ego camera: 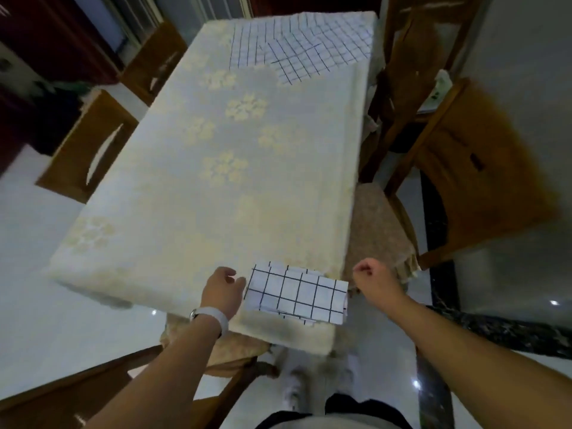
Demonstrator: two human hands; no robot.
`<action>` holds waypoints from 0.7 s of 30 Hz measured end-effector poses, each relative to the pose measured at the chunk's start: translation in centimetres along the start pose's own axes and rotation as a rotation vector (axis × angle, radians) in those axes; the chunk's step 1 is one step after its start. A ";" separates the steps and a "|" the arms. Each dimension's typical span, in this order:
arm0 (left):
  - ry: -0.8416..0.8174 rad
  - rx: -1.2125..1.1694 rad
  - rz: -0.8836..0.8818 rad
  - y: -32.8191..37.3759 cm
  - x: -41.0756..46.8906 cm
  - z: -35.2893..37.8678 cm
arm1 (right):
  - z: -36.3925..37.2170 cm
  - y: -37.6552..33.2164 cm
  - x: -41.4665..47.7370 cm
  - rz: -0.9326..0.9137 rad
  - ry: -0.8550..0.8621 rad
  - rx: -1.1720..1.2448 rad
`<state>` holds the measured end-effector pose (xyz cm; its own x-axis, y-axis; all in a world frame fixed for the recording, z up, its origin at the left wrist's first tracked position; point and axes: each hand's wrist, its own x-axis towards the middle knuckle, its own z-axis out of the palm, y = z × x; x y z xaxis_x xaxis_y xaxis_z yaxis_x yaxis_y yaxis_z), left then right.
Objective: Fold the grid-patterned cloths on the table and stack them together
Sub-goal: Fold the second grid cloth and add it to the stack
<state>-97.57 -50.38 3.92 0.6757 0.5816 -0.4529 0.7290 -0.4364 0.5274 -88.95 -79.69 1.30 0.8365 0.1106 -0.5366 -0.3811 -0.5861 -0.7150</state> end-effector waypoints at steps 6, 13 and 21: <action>0.063 0.011 0.169 0.8 -2.4 -4.2 | 1.2 -6.1 -0.1 -0.306 -0.112 -0.175; 0.136 0.200 0.225 -2.1 -5.8 -8.6 | 6.8 -12.4 -3.2 -0.610 -0.305 -0.603; 0.111 0.356 0.215 -9.3 -8.9 -13.5 | 14.2 -15.0 -8.3 -0.770 -0.394 -0.834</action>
<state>-111.79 -42.25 12.72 0.8149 0.5131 -0.2696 0.5780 -0.7543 0.3114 -95.76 -60.40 10.12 0.4997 0.8126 -0.3001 0.6596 -0.5815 -0.4762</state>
